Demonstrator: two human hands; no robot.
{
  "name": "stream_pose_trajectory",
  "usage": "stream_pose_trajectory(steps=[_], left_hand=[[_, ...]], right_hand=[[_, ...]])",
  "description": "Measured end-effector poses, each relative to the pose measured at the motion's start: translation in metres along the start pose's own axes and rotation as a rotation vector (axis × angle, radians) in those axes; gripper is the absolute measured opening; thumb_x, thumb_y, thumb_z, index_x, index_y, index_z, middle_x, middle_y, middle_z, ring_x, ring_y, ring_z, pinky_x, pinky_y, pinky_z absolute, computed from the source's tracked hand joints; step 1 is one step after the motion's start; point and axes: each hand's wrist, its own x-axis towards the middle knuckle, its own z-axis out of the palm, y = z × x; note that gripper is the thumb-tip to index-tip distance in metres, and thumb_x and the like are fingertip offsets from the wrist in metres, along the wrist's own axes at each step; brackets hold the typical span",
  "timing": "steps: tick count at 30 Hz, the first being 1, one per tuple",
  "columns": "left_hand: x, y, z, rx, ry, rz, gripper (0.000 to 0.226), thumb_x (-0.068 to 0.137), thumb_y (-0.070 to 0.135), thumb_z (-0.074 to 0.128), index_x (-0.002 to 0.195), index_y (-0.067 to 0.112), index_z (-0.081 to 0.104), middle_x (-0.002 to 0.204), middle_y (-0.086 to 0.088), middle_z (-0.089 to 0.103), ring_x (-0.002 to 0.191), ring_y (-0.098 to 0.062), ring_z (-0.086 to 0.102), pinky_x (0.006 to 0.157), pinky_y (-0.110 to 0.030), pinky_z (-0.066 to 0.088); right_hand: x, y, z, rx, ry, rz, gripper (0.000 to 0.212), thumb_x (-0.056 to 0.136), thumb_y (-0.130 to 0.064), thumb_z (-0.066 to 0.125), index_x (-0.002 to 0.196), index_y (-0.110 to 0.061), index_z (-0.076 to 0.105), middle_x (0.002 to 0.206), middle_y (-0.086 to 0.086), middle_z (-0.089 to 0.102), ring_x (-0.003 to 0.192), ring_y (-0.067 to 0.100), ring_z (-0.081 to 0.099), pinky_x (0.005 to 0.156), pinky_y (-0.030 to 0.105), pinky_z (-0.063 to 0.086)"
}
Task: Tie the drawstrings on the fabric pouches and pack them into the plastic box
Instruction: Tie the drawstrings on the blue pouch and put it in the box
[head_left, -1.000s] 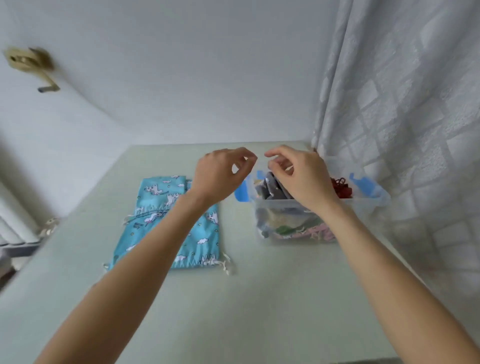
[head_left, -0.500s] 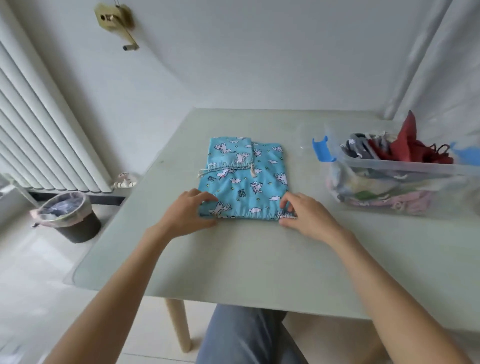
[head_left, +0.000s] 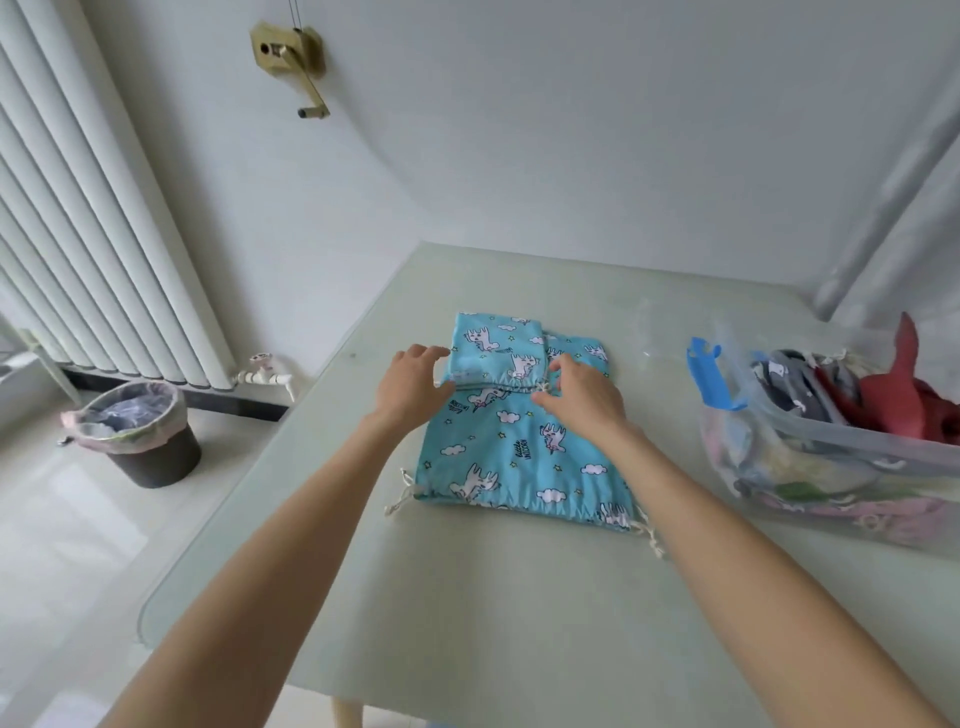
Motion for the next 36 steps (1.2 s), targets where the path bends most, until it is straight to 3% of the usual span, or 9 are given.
stream_pose_trajectory(steps=[6,10,13,16,22,26,31,33,36], left_hand=[[0.021,-0.02,0.013,-0.073,-0.019,-0.02,0.018,0.087,0.028,0.064,0.101,0.018,0.069,0.097,0.003,0.07,0.083,-0.015,0.06,0.067,-0.025,0.042],[0.021,-0.03,0.012,0.135,-0.015,0.206,0.024,0.094,0.029,0.054,0.107,0.014,0.067,0.101,-0.004,0.066,0.093,-0.022,0.058,0.072,-0.031,0.045],[0.019,-0.031,0.01,0.199,0.169,0.305,0.021,0.097,0.024,0.047,0.104,0.014,0.065,0.102,-0.008,0.061,0.096,-0.027,0.055,0.064,-0.035,0.046],[0.016,-0.03,-0.003,-0.111,0.349,0.195,0.017,0.095,0.021,0.05,0.096,0.013,0.066,0.094,-0.006,0.06,0.086,-0.021,0.053,0.066,-0.034,0.044],[-0.006,-0.028,-0.009,-0.907,0.184,-0.232,0.015,0.096,0.018,0.049,0.092,0.018,0.063,0.109,-0.006,0.058,0.088,-0.013,0.055,0.081,-0.027,0.046],[-0.021,-0.001,-0.015,-1.46,0.219,-0.216,0.045,0.093,0.01,0.034,0.071,0.018,0.072,0.108,-0.009,0.066,0.105,-0.018,0.059,0.097,-0.031,0.044],[-0.015,0.031,-0.028,-1.774,0.221,-0.037,0.051,0.097,0.016,0.033,0.054,0.019,0.06,0.067,0.001,0.066,0.086,-0.021,0.067,0.094,-0.031,0.046],[-0.011,0.036,-0.032,-1.879,0.206,-0.069,0.042,0.098,0.019,0.036,0.057,0.018,0.043,0.054,0.005,0.043,0.055,-0.014,0.053,0.079,-0.03,0.05],[-0.011,0.033,-0.031,-1.832,0.209,-0.138,0.038,0.099,0.019,0.037,0.062,0.018,0.03,0.052,0.006,0.025,0.044,-0.01,0.027,0.053,-0.022,0.047]], right_hand=[[0.027,0.012,0.012,0.012,0.031,0.016,0.022,0.089,-0.016,0.056,0.109,-0.009,0.06,0.097,0.009,0.068,0.094,0.029,0.061,0.077,0.036,0.049],[0.022,0.016,-0.005,0.139,0.197,-0.058,0.022,0.093,-0.015,0.049,0.098,-0.005,0.067,0.091,0.013,0.068,0.088,0.03,0.059,0.073,0.035,0.043],[0.019,0.018,-0.02,0.223,0.33,-0.049,0.022,0.095,-0.016,0.047,0.094,-0.003,0.065,0.089,0.011,0.065,0.081,0.029,0.056,0.065,0.03,0.033],[0.011,0.024,-0.028,0.296,0.364,-0.036,0.024,0.096,-0.014,0.045,0.094,-0.005,0.066,0.087,0.006,0.065,0.079,0.023,0.054,0.065,0.028,0.031],[-0.018,0.039,-0.014,0.184,0.227,-0.018,0.021,0.096,-0.015,0.048,0.104,-0.008,0.066,0.096,0.011,0.066,0.086,0.025,0.057,0.074,0.031,0.04],[-0.027,0.02,-0.02,0.734,0.196,0.093,0.013,0.093,-0.019,0.052,0.084,-0.012,0.059,0.081,-0.001,0.06,0.075,0.015,0.056,0.077,0.028,0.042],[-0.016,-0.016,-0.036,1.671,0.124,-0.037,0.03,0.097,-0.016,0.04,0.071,-0.018,0.055,0.105,0.004,0.068,0.111,0.018,0.06,0.094,0.03,0.047],[-0.014,-0.019,-0.041,1.998,0.043,-0.065,0.03,0.099,-0.02,0.037,0.072,-0.016,0.051,0.091,0.006,0.071,0.098,0.021,0.067,0.09,0.031,0.052],[-0.01,-0.019,-0.038,2.048,0.016,-0.003,0.028,0.099,-0.021,0.037,0.072,-0.014,0.042,0.058,-0.001,0.052,0.056,0.015,0.057,0.072,0.032,0.057]])
